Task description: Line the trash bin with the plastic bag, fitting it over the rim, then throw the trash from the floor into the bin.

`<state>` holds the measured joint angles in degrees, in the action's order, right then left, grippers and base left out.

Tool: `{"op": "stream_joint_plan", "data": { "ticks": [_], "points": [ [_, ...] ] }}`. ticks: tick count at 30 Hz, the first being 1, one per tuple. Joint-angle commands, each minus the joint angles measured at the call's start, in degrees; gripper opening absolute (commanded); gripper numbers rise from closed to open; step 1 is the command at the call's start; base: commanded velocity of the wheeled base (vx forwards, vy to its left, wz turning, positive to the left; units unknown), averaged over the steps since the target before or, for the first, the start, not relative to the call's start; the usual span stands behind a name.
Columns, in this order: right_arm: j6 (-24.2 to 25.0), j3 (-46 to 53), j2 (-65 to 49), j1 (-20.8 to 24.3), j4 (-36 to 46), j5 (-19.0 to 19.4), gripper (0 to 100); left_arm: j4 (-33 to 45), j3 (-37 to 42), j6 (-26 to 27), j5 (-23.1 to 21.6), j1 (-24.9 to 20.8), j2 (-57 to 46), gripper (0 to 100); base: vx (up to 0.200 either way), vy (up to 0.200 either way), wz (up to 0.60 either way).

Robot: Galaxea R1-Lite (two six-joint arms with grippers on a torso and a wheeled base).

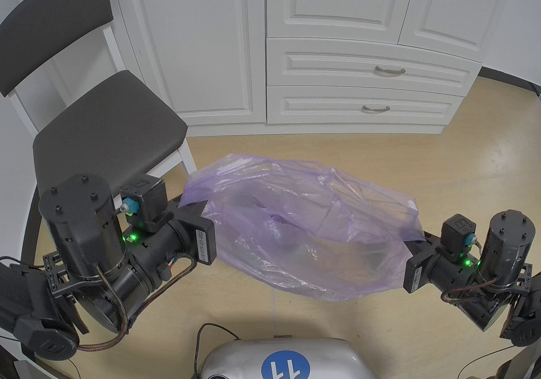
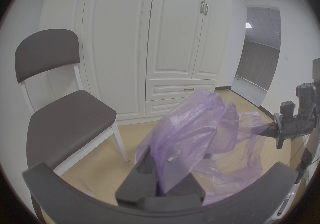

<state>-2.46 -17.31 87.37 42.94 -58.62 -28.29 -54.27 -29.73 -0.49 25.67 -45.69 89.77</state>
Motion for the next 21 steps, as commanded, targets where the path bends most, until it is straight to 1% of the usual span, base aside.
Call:
{"op": "stream_joint_plan", "data": {
  "ticks": [1, 4, 18, 21],
  "points": [
    [-1.14, 2.28, 2.1, -0.48, -1.76, 0.78, 0, -0.04, 0.47, -0.13, -0.01, 0.08, 0.93, 0, 0.0, 0.0, 0.0],
    [-1.4, 2.28, 2.54, -1.54, -2.11, 0.78, 0, -0.04, 0.73, -0.13, -0.1, 0.08, 1.02, 0, 0.0, 0.0, 0.0],
    [-1.49, 1.93, 3.16, -2.15, -2.2, 0.78, 0, -0.04, 0.9, -0.04, -0.19, 0.25, 1.11, 0, 0.0, 0.0, 0.0],
    [-1.49, 1.75, 2.81, -2.77, -2.2, 0.78, 0, -0.04, 0.82, -0.04, -0.19, 0.95, 1.02, 0, 0.0, 0.0, 0.0]
  ]
}}
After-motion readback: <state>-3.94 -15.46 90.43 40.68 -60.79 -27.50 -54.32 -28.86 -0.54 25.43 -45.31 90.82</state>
